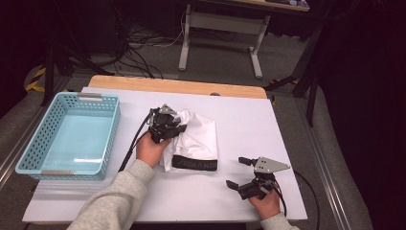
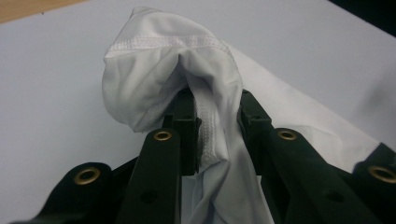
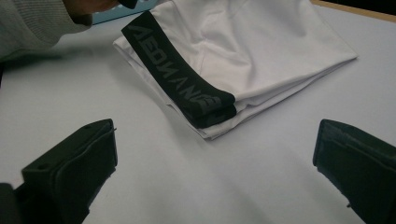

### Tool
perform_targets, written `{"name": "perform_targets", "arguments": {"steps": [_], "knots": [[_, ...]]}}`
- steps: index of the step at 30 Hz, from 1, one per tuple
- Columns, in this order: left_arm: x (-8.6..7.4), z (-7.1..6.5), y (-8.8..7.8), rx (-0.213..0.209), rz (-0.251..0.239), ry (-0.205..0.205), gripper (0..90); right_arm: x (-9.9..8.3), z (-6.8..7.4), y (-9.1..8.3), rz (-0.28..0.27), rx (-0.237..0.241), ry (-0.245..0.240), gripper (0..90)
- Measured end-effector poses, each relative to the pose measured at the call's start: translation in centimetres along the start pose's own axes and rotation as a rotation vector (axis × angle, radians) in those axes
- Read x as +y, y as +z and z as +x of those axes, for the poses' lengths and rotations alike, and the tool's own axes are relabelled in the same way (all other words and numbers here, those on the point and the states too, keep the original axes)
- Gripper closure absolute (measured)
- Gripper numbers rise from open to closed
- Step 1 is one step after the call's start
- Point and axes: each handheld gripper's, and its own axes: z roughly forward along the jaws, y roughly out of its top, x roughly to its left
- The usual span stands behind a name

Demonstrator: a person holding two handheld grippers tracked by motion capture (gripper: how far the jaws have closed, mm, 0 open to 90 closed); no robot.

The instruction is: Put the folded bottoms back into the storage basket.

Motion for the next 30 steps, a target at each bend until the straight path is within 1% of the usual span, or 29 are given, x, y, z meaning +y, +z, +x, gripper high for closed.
{"name": "perform_targets", "arguments": {"steps": [2,4,7,8,9,10,12,13,15,21,26,30], "knots": [[0.3,-0.1,-0.5,-0.012,-0.029,-0.001,74.0,0.0,0.0,0.0,-0.001,0.001,-0.001,0.5],[0.5,-0.2,-0.8,-0.016,-0.036,0.001,74.0,0.0,0.0,0.0,-0.001,0.0,-0.001,0.5],[0.8,-0.5,-1.5,-0.026,-0.064,0.003,74.0,0.0,0.0,0.0,-0.002,0.001,-0.002,0.5],[0.9,-0.5,-1.7,-0.022,-0.073,0.004,74.0,0.0,0.0,0.0,-0.002,0.0,-0.003,0.5],[1.0,-0.5,-1.9,-0.028,-0.075,0.005,74.0,0.0,0.0,0.0,-0.002,0.001,-0.004,0.5],[1.3,-0.7,-2.3,-0.029,-0.087,0.008,73.9,0.0,0.0,0.0,-0.003,0.001,-0.004,0.5],[1.5,-0.7,-2.6,-0.026,-0.096,0.011,73.9,0.0,0.0,0.0,-0.003,0.0,-0.005,0.5],[1.8,-0.8,-3.1,-0.034,-0.107,0.01,73.9,0.0,0.0,0.0,-0.002,0.0,-0.004,0.5],[1.9,-0.9,-3.3,-0.034,-0.113,0.007,73.9,0.0,0.0,0.0,-0.001,0.0,-0.004,0.5],[2.6,-1.4,-4.4,-0.041,-0.138,0.022,73.9,0.0,0.0,0.0,-0.001,-0.001,-0.005,0.5],[3.1,-1.8,-5.3,-0.033,-0.157,0.04,73.9,0.0,0.0,0.0,0.0,-0.002,-0.005,0.5],[3.5,-2.0,-6.0,-0.037,-0.169,0.048,73.9,0.0,0.0,0.0,0.0,-0.003,-0.006,0.5]]}}
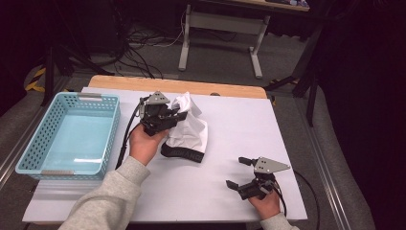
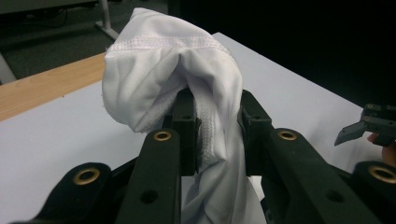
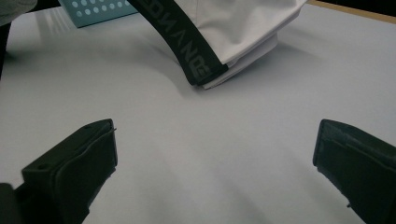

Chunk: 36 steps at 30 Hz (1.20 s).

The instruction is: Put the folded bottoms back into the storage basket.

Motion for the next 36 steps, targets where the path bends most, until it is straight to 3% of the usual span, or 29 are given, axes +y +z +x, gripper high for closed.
{"name": "perform_targets", "arguments": {"steps": [12,36], "knots": [[1.0,-0.4,-1.3,0.006,-0.022,0.018,73.9,0.0,0.0,0.0,0.001,0.0,0.001,0.5],[2.8,0.5,-5.6,0.058,-0.075,0.037,73.9,0.0,0.0,-0.1,-0.007,0.0,-0.001,0.5]]}}
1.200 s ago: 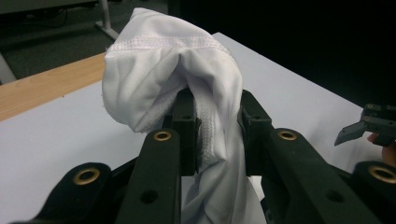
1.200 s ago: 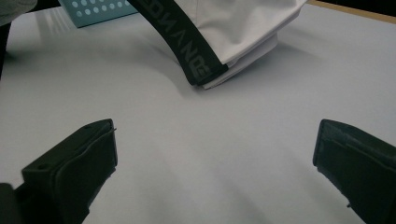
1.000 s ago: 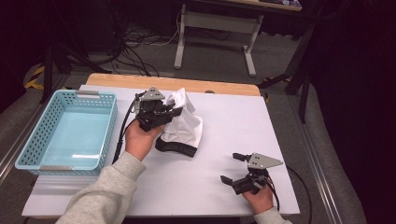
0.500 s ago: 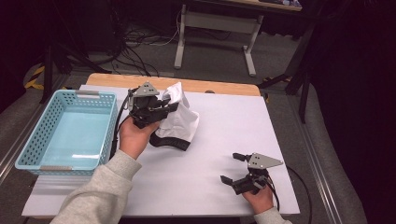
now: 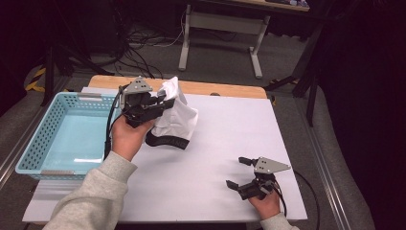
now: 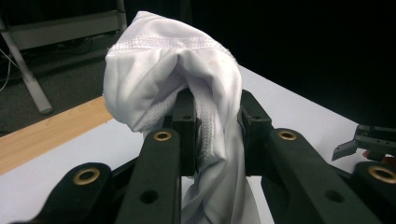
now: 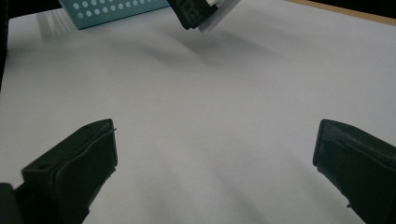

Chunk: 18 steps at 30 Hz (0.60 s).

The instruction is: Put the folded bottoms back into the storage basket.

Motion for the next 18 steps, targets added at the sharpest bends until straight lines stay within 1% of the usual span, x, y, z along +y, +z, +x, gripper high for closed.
{"name": "perform_targets", "arguments": {"steps": [3,4,5,9,11,14,15,18], "knots": [[0.2,0.1,-0.4,0.003,-0.004,-0.006,73.9,0.0,0.0,0.0,-0.002,0.0,-0.001,0.5],[0.4,0.2,-0.7,0.008,-0.01,0.002,73.9,0.0,0.0,0.0,-0.001,-0.001,-0.001,0.5],[0.4,0.2,-0.7,0.008,-0.01,0.002,73.9,0.0,0.0,0.0,-0.001,-0.001,-0.001,0.5],[0.7,0.4,-1.5,0.02,-0.012,0.01,73.9,0.0,0.0,0.0,0.0,-0.001,0.0,0.5],[0.7,0.5,-1.7,0.022,-0.014,0.006,73.9,0.0,0.0,0.0,0.002,0.0,0.0,0.5],[0.7,0.9,-2.4,0.035,-0.019,0.01,73.9,0.0,0.0,0.0,0.001,0.0,0.0,0.5],[0.7,0.9,-2.4,0.035,-0.019,0.01,73.9,0.0,0.0,0.0,0.001,0.0,0.0,0.5],[0.6,1.4,-3.2,0.044,-0.019,0.003,73.9,0.0,0.0,0.0,0.0,0.0,-0.001,0.5]]}}
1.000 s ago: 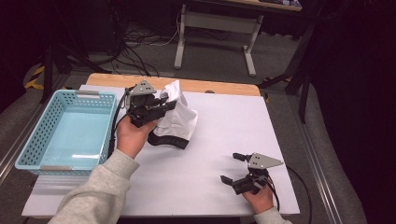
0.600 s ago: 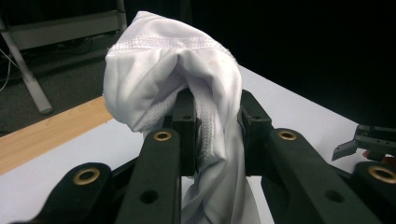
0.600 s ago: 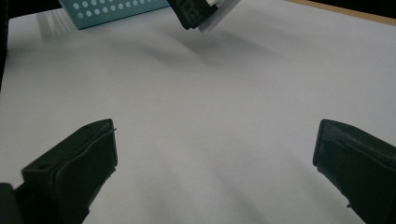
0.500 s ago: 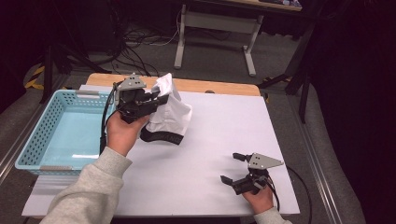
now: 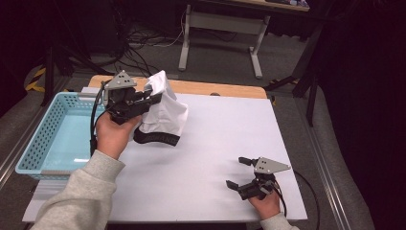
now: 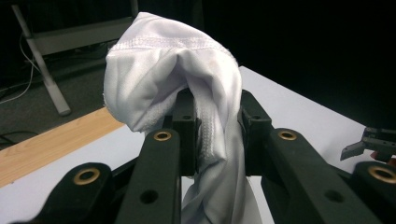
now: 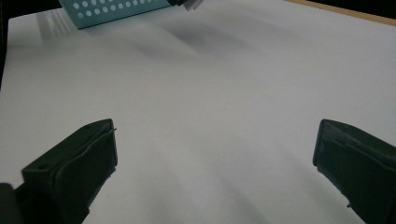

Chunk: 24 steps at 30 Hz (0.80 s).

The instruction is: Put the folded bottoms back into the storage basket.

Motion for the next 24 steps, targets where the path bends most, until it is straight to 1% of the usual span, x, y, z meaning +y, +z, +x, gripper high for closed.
{"name": "perform_targets", "arguments": {"steps": [1,4,5,9,10,11,14,15,16,21,24], "knots": [[0.0,0.0,0.0,0.0,0.0,0.0,73.9,0.0,0.0,0.0,0.0,0.0,0.0,0.5],[0.0,0.5,-0.9,0.011,-0.005,-0.001,73.9,0.0,0.0,0.0,0.0,0.0,0.0,0.5],[0.0,0.5,-0.9,0.011,-0.005,-0.001,73.9,0.0,0.0,0.0,0.0,0.0,0.0,0.5],[-0.1,1.0,-2.0,0.023,-0.01,-0.006,73.9,0.0,0.0,0.0,0.001,-0.001,0.0,0.5],[-0.1,1.2,-2.4,0.031,-0.015,-0.006,73.9,0.0,0.0,0.0,0.001,-0.002,-0.001,0.5],[-0.1,1.2,-2.4,0.031,-0.015,-0.006,73.9,0.0,0.0,0.0,0.001,-0.002,-0.001,0.5],[-0.1,1.7,-3.3,0.041,-0.021,-0.011,73.9,0.0,0.0,0.0,0.001,-0.002,-0.001,0.5],[-0.1,1.7,-3.3,0.041,-0.021,-0.011,73.9,0.0,0.0,0.0,0.001,-0.002,-0.001,0.5],[-0.1,1.9,-3.7,0.045,-0.023,-0.017,73.9,0.0,0.0,0.0,0.0,-0.002,-0.001,0.5],[-0.2,2.3,-4.7,0.058,-0.03,-0.02,73.9,0.0,0.0,0.0,0.001,-0.002,-0.001,0.5],[-0.2,2.6,-5.4,0.071,-0.033,-0.013,73.9,0.0,0.0,0.0,0.0,-0.002,-0.001,0.5]]}}
